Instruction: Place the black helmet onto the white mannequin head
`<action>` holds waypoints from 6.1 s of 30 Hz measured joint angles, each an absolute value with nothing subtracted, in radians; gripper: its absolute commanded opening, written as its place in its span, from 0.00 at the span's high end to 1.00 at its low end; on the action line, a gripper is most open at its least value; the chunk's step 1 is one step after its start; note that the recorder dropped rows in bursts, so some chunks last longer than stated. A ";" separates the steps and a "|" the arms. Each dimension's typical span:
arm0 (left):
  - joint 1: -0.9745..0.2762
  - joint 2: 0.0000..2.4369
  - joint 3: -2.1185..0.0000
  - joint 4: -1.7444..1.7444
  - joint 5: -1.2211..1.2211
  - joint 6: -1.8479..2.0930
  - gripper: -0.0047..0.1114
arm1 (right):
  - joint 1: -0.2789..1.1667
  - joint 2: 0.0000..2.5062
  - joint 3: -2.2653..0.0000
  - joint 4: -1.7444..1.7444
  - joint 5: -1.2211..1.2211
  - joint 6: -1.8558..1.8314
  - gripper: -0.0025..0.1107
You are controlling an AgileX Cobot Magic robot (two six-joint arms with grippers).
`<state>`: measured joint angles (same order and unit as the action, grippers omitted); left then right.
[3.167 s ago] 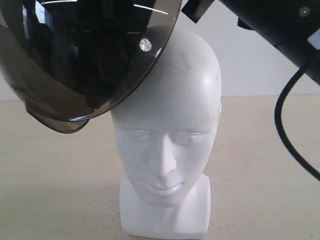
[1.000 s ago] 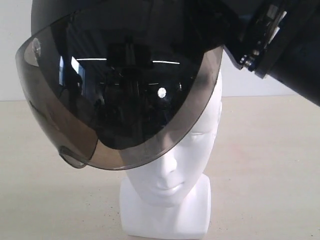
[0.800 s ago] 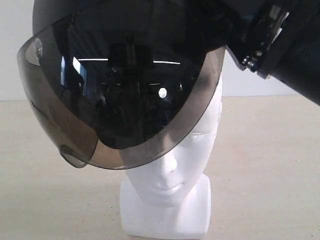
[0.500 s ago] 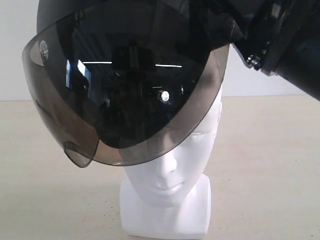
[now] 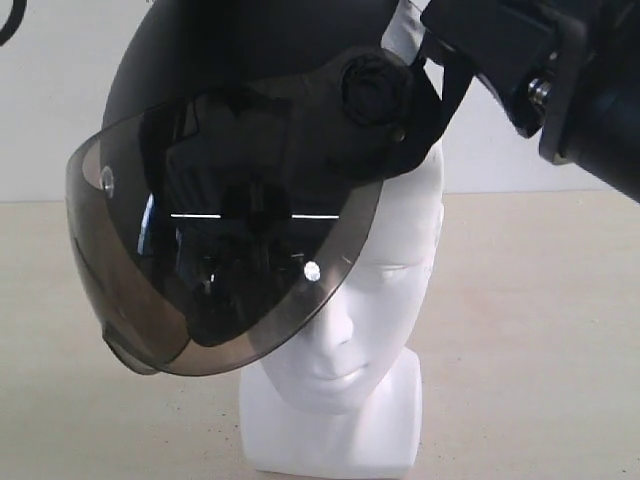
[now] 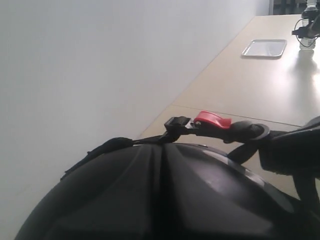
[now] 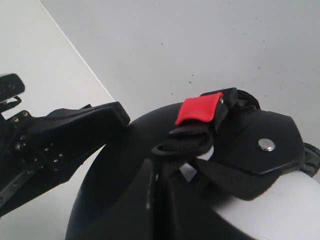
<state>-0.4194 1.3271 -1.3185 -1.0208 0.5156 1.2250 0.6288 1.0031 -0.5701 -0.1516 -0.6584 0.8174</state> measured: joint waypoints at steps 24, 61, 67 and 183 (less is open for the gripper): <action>-0.431 1.378 -1.248 -1.278 0.619 1.372 0.92 | 0.639 0.894 -0.568 0.235 -0.353 0.303 0.98; -0.472 1.312 -1.313 -0.885 0.583 0.995 0.92 | 0.649 0.882 -0.588 1.250 -0.287 -0.859 0.98; -0.470 1.302 -1.313 -0.841 0.615 0.932 0.92 | 0.656 0.882 -0.593 1.322 -0.274 -0.952 0.98; -0.471 1.391 -1.335 -0.896 0.584 0.910 0.92 | 0.628 0.431 -1.058 0.091 0.997 0.098 0.98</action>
<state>-0.4712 1.3909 -1.3353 -0.8958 0.5835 0.9096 0.6283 0.4309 -1.0579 0.0906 0.9967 0.0976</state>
